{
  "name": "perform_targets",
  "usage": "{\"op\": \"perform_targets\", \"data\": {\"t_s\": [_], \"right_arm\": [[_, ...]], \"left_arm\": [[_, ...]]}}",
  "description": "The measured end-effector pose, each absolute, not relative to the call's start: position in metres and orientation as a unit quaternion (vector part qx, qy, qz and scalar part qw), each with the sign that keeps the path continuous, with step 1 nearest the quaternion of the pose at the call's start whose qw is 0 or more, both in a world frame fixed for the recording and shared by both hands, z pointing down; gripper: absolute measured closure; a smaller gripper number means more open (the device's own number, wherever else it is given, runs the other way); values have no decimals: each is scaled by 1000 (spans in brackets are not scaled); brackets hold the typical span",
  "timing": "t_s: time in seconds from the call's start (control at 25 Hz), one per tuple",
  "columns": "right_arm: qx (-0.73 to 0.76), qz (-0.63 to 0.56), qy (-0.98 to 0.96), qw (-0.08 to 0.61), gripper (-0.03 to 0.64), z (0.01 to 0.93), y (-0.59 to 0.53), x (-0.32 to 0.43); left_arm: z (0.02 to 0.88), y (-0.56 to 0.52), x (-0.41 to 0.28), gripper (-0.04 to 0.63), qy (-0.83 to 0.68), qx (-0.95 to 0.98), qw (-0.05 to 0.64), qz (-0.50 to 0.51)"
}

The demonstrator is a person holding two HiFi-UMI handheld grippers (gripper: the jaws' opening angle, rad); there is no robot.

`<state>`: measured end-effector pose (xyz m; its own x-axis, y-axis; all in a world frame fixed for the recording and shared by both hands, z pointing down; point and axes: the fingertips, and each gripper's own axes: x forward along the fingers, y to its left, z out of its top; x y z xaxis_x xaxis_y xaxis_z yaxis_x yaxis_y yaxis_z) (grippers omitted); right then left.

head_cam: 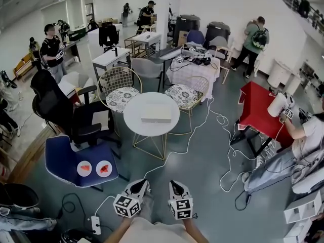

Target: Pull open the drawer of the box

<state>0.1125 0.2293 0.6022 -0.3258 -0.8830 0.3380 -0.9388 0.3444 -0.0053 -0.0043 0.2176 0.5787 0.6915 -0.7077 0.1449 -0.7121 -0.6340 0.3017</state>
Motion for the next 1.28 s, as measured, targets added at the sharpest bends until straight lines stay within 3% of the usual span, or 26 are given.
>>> {"op": "perform_targets", "data": {"t_s": [1.28], "right_arm": [[562,112,-796,196,601,588,-50,68]], "left_arm": [[571,-72,-49,583,-382,897,220,-8]]}}
